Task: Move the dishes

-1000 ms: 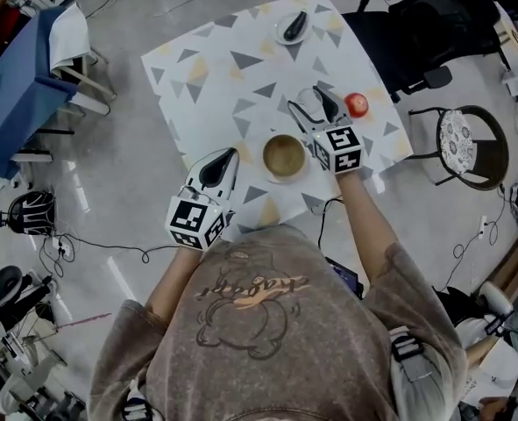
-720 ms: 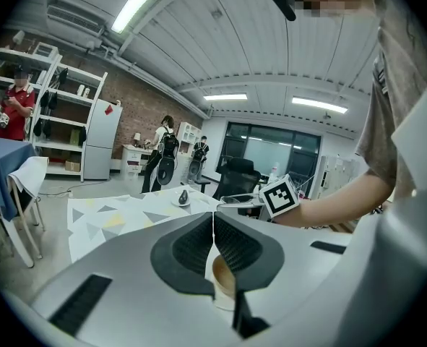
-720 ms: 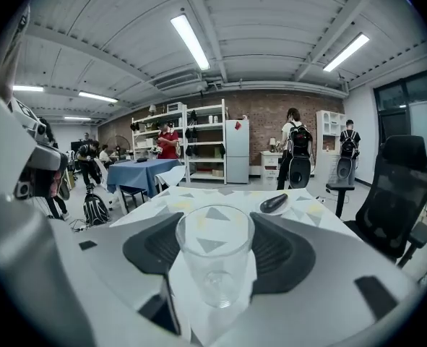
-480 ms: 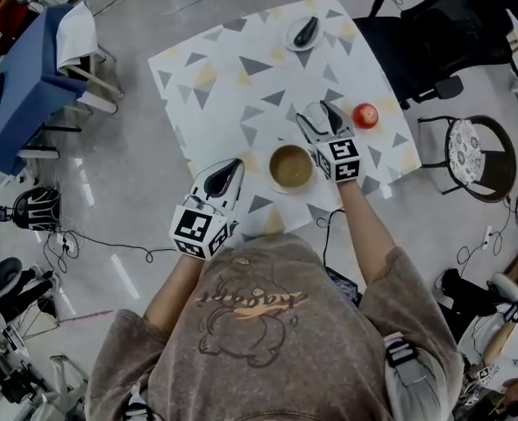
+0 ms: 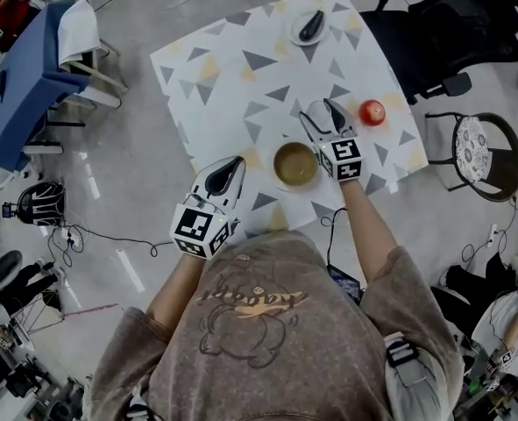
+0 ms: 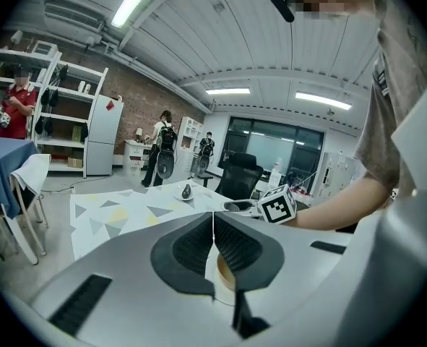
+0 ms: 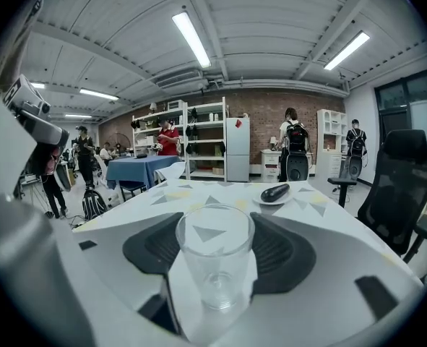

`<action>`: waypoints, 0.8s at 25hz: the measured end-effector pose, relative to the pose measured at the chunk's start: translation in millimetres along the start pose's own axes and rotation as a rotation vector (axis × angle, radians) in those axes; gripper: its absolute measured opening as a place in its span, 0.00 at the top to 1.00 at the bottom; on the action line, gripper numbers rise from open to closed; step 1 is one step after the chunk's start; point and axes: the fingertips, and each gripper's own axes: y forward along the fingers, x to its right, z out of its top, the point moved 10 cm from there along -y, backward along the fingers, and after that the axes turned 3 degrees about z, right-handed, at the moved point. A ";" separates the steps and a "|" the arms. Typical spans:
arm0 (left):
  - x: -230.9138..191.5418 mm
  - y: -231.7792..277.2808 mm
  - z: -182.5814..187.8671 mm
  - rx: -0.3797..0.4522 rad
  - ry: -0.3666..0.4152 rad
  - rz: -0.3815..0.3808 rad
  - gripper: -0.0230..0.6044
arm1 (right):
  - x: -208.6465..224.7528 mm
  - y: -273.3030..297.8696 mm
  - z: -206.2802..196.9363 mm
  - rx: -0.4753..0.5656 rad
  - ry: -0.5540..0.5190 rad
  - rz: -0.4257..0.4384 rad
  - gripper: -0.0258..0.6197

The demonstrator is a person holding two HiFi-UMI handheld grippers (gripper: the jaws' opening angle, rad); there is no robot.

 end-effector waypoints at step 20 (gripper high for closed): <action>5.6 0.5 1.6 0.007 0.001 -0.028 0.93 | -2.1 -17.2 -6.3 -0.022 0.060 -0.013 0.47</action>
